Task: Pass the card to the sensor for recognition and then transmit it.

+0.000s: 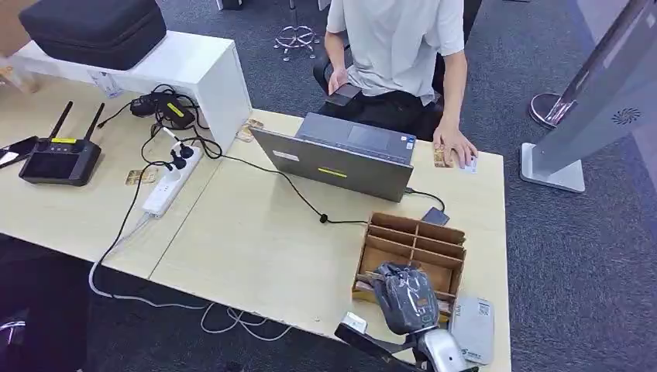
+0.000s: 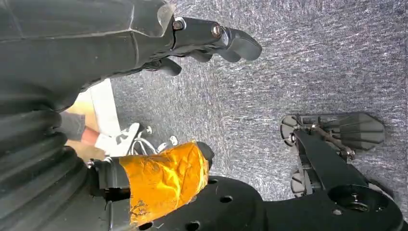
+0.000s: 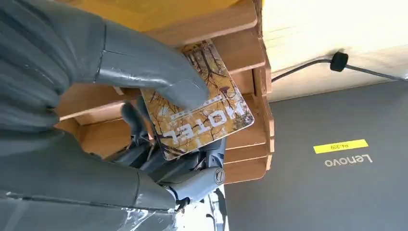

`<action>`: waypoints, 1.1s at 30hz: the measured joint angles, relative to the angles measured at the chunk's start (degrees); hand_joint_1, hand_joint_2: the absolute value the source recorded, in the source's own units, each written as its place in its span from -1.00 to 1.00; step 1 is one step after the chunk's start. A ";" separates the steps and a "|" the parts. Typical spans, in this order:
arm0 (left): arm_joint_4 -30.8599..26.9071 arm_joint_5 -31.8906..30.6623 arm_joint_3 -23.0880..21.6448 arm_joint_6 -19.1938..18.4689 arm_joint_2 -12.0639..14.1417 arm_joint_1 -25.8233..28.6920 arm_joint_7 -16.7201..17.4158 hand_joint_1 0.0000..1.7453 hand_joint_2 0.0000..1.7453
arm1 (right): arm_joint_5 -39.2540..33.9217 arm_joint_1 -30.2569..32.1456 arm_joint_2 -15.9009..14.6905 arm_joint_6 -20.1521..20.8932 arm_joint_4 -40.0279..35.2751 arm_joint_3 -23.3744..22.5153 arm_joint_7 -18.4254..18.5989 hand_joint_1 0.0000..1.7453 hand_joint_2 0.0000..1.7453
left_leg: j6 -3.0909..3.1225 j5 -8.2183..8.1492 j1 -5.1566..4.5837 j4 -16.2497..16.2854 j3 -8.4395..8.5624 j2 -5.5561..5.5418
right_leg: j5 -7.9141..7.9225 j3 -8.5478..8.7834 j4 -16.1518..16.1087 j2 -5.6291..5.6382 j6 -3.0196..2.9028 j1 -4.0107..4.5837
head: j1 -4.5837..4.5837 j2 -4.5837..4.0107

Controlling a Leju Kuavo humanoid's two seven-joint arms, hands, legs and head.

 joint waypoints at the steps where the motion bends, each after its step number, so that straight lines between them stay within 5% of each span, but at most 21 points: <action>1: 0.00 -0.02 0.11 -0.07 0.00 0.00 -0.09 -1.00 1.00 | -0.02 -0.01 0.00 -0.02 0.07 0.00 0.02 1.00 1.00 | 0.00 0.00 0.00 0.00 0.00 0.00 | 0.00 0.00 0.00 0.00 0.00 0.00 | 0.00 0.00; 8: 0.00 -1.16 0.15 1.57 0.00 0.00 -1.33 -1.00 1.00 | -0.96 -0.08 0.00 1.02 0.57 -0.24 0.02 1.00 1.00 | 0.00 0.00 0.00 0.00 0.00 0.01 | 0.01 0.01 0.00 0.00 0.00 0.00 | 0.00 0.00; 13: 0.00 -2.05 0.15 1.68 0.02 -0.02 -1.31 -1.00 1.00 | -4.00 -2.39 0.33 6.68 -1.00 -1.05 -0.33 1.00 1.00 | -0.03 0.03 0.00 0.00 0.04 0.11 | 0.10 0.00 0.00 0.08 -0.06 0.00 | 0.00 0.00; 21: 0.00 -2.51 0.15 1.40 0.04 -0.01 -1.29 -1.00 1.00 | -5.57 -3.58 0.37 7.69 -2.29 -1.79 -0.35 1.00 1.00 | -0.04 0.07 0.00 0.00 0.01 0.10 | 0.13 0.00 0.02 0.08 -0.08 0.01 | 0.00 0.00; 33: 0.00 -4.87 0.15 0.46 0.54 -0.13 -1.81 -1.00 1.00 | -13.73 -22.05 0.92 19.72 -8.42 -6.93 3.80 1.00 1.00 | -0.07 0.23 0.00 0.02 -0.05 0.12 | 0.30 -0.10 0.03 0.11 -0.10 0.01 | 0.02 0.00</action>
